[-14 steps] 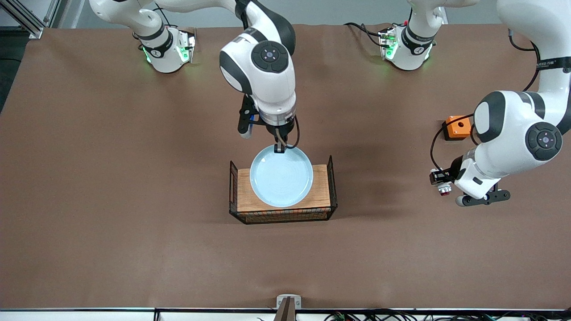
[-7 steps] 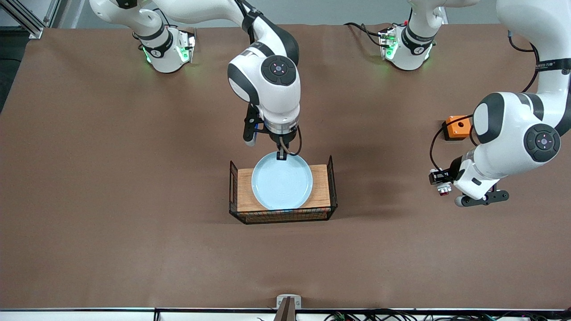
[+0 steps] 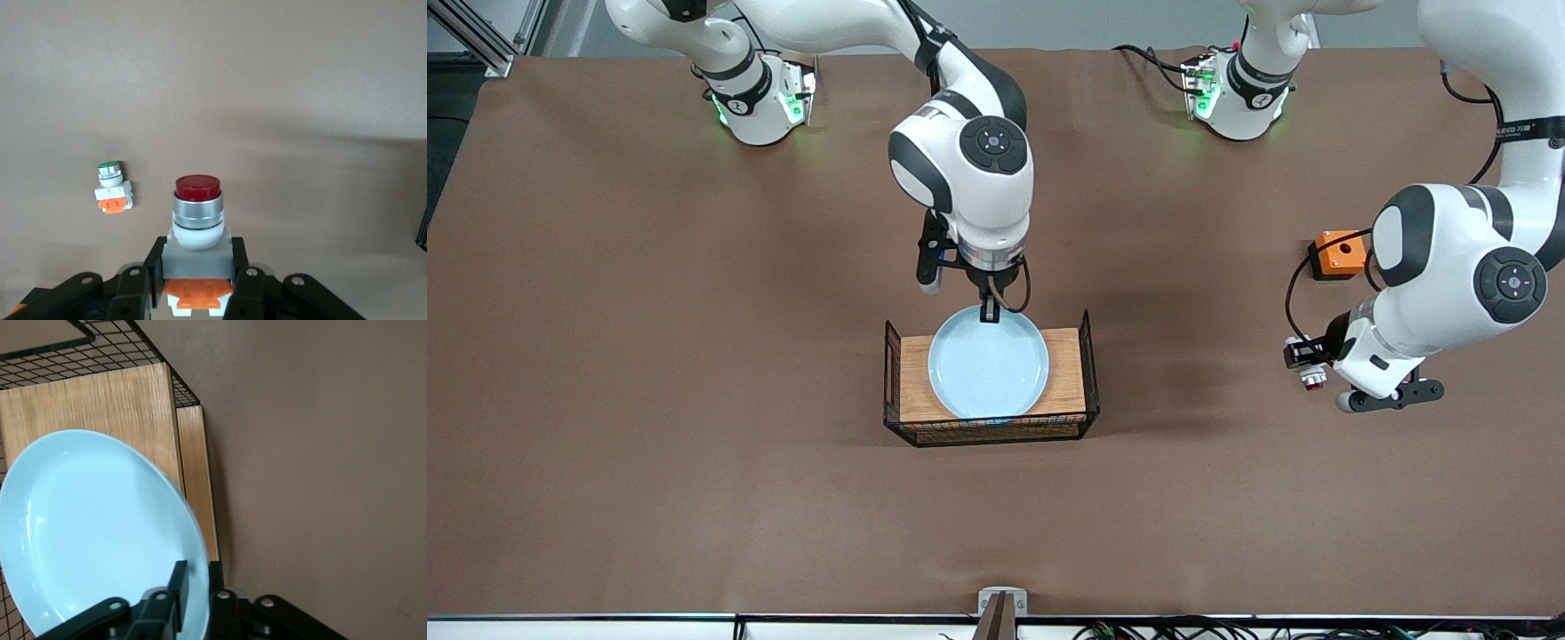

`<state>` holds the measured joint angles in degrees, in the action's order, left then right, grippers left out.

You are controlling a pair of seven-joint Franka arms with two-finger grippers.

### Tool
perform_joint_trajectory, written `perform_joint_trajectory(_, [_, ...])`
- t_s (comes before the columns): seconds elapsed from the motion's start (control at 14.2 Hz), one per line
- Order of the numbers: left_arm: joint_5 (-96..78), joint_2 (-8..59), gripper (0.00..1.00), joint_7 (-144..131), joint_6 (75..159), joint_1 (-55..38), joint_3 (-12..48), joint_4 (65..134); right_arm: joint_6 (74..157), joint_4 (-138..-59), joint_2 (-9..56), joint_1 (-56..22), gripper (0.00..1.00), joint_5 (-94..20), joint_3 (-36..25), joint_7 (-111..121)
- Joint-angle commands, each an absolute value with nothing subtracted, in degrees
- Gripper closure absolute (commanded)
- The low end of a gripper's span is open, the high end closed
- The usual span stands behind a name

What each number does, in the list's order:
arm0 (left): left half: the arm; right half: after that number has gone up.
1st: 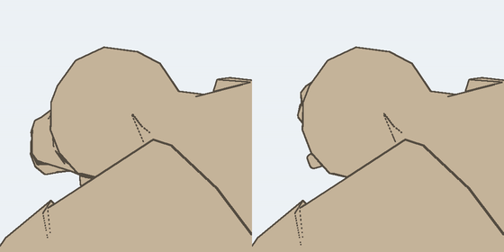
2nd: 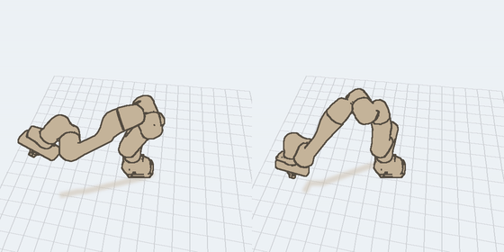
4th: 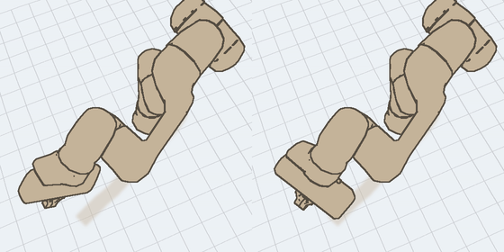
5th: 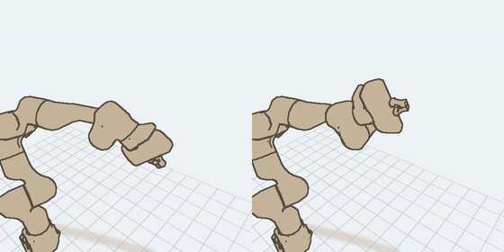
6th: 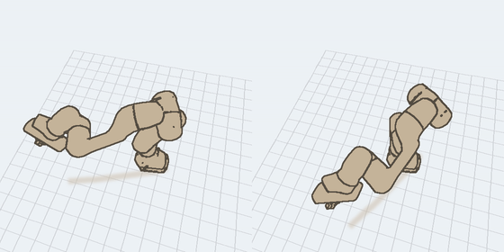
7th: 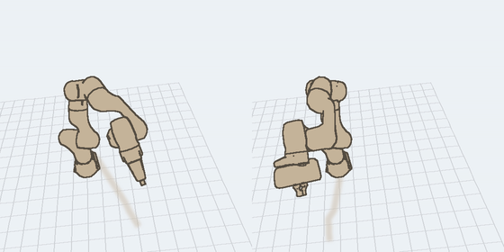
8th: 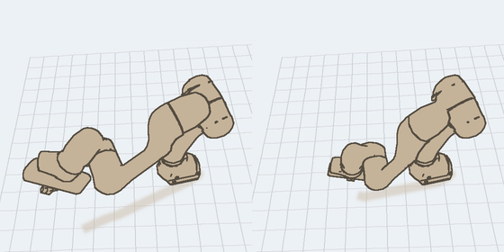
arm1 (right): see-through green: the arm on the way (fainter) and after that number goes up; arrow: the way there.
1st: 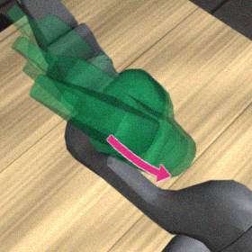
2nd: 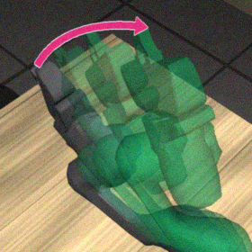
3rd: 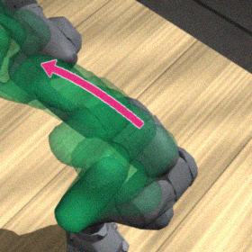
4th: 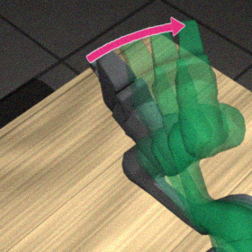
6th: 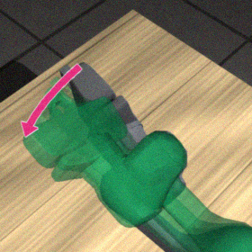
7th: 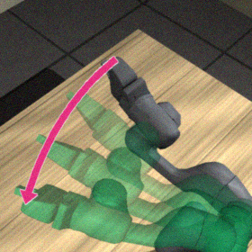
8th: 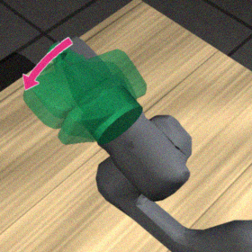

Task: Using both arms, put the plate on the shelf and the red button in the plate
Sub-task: 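Lower the plate into the basket and open the right gripper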

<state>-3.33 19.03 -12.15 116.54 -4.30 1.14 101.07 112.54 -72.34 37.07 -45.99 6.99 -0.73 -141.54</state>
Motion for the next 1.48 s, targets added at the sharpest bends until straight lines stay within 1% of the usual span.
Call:
perform_joint_trajectory(0.0, [-2.37, 19.42, 0.71, -12.57, 116.28, -4.13, 1.23, 100.46, 112.59, -70.58, 38.93, -47.46, 0.00, 9.66, -1.32, -143.35])
perform_joint_trajectory(0.35, [-2.37, 19.34, 0.71, -12.57, 116.19, -4.13, 1.23, 100.37, 111.80, -68.83, 38.58, -46.58, 0.00, 9.23, -1.14, -142.82])
perform_joint_trajectory(0.57, [-2.46, 16.63, 0.70, -13.27, 115.14, -4.39, 1.49, 100.11, 106.99, -65.06, 38.15, -43.95, 0.00, 7.22, -0.44, -138.46])
perform_joint_trajectory(0.71, [-2.90, 14.86, 0.71, -14.67, 110.07, -4.83, 1.67, 98.10, 101.46, -62.33, 37.71, -41.50, 0.00, 1.17, -0.53, -128.20])
perform_joint_trajectory(0.92, [-3.08, 15.20, 0.71, -19.31, 98.82, -5.62, 4.73, 90.82, 96.26, -61.87, 34.55, -37.45, 0.00, -2.54, -0.53, -113.95])
perform_joint_trajectory(1.13, [-3.08, 15.64, 0.71, -26.96, 96.68, -5.80, 10.09, 87.20, 88.62, -61.96, 31.74, -33.85, 0.00, -3.08, -1.14, -96.40])
perform_joint_trajectory(1.27, [-3.08, 17.22, 0.71, -32.75, 96.59, -6.85, 13.17, 85.09, 82.82, -62.57, 28.67, -29.38, 0.00, -2.81, -1.14, -80.24])
perform_joint_trajectory(1.41, [-3.16, 19.24, 0.71, -38.99, 96.59, -10.52, 13.89, 82.80, 79.55, -63.01, 26.56, -24.90, 0.00, -2.55, -1.23, -68.53])
